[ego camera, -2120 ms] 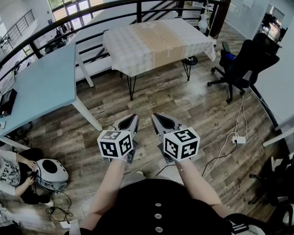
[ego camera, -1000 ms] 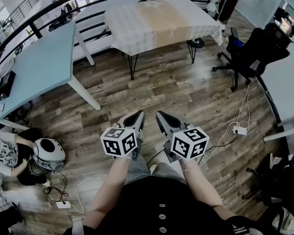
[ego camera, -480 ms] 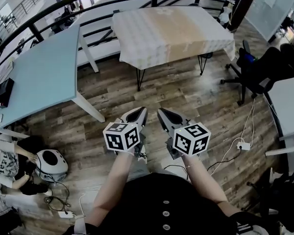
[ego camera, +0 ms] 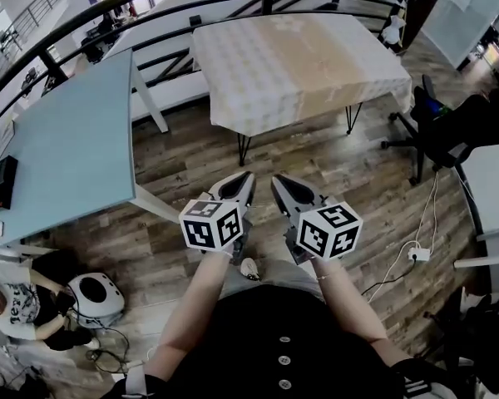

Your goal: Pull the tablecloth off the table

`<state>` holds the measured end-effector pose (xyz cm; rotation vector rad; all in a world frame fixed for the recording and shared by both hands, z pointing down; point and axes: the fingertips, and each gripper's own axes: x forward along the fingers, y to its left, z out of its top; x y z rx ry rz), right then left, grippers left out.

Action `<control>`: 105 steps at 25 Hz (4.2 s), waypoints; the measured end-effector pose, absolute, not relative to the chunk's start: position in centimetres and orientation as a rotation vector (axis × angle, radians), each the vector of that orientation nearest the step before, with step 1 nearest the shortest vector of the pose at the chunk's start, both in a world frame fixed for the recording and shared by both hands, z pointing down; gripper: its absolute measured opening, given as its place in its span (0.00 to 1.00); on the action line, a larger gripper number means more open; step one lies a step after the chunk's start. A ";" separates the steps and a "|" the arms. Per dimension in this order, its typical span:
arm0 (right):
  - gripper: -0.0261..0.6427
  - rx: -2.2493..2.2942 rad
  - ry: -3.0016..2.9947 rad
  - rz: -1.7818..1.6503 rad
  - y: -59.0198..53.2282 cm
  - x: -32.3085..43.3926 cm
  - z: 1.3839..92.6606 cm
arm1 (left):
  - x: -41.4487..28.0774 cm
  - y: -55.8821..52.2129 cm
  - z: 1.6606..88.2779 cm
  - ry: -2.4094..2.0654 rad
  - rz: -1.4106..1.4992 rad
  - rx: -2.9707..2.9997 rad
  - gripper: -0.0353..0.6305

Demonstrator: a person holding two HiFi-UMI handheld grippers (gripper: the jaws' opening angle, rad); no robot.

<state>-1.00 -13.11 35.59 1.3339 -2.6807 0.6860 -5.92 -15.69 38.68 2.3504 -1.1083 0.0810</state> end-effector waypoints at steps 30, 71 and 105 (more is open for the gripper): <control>0.08 1.108 -2.621 0.828 -33.3 -0.8 40.4 | -6.5 -33.5 44.5 -1.192 0.079 2.125 0.09; 0.08 0.891 -2.460 1.087 -44.3 -1.3 50.8 | -10.2 -45.5 55.2 -1.482 0.491 1.941 0.36; 0.08 1.069 -2.444 1.113 -40.2 -0.3 47.2 | -9.8 -42.2 49.3 -1.338 0.558 2.199 0.08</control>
